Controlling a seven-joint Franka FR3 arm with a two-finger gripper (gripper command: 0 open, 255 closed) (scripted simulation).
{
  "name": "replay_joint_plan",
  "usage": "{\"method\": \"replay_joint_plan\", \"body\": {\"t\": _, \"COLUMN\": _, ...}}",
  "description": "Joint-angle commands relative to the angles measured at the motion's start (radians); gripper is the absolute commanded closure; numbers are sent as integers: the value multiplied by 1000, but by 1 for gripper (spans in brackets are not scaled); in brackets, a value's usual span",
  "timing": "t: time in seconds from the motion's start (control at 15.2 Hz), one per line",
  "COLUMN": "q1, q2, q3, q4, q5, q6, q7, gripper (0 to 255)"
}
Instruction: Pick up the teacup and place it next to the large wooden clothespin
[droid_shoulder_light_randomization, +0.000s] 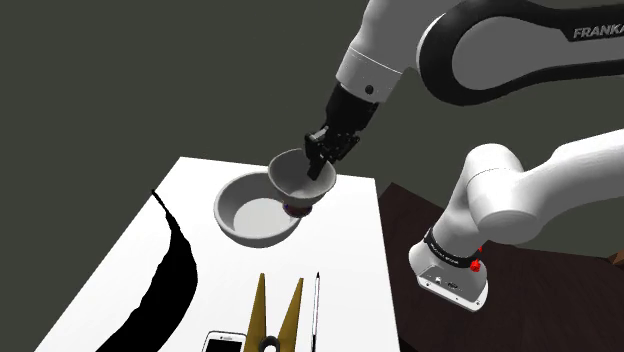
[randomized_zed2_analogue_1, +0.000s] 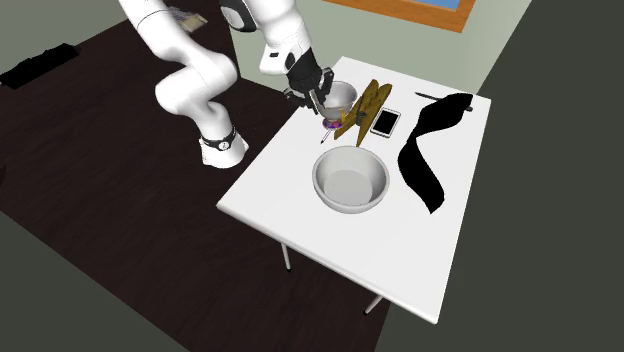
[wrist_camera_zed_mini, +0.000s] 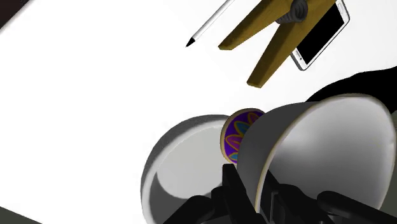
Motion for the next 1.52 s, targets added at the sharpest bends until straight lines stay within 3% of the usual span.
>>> {"method": "replay_joint_plan", "body": {"t": 0.0, "q1": 23, "q2": -81, "q3": 18, "q4": -43, "q5": 14, "q6": -31, "q7": 34, "gripper": 255}}
{"method": "replay_joint_plan", "body": {"t": 0.07, "q1": 42, "q2": -143, "q3": 32, "q4": -70, "q5": 24, "q6": -60, "q7": 60, "gripper": 255}}
{"method": "replay_joint_plan", "body": {"t": 0.26, "q1": 49, "q2": -142, "q3": 40, "q4": -109, "q5": 37, "q6": -20, "q7": 53, "gripper": 255}}
{"method": "replay_joint_plan", "body": {"t": 1.45, "q1": 103, "q2": -63, "q3": 101, "q4": -312, "q5": 142, "q6": 255, "q7": -4, "gripper": 255}}
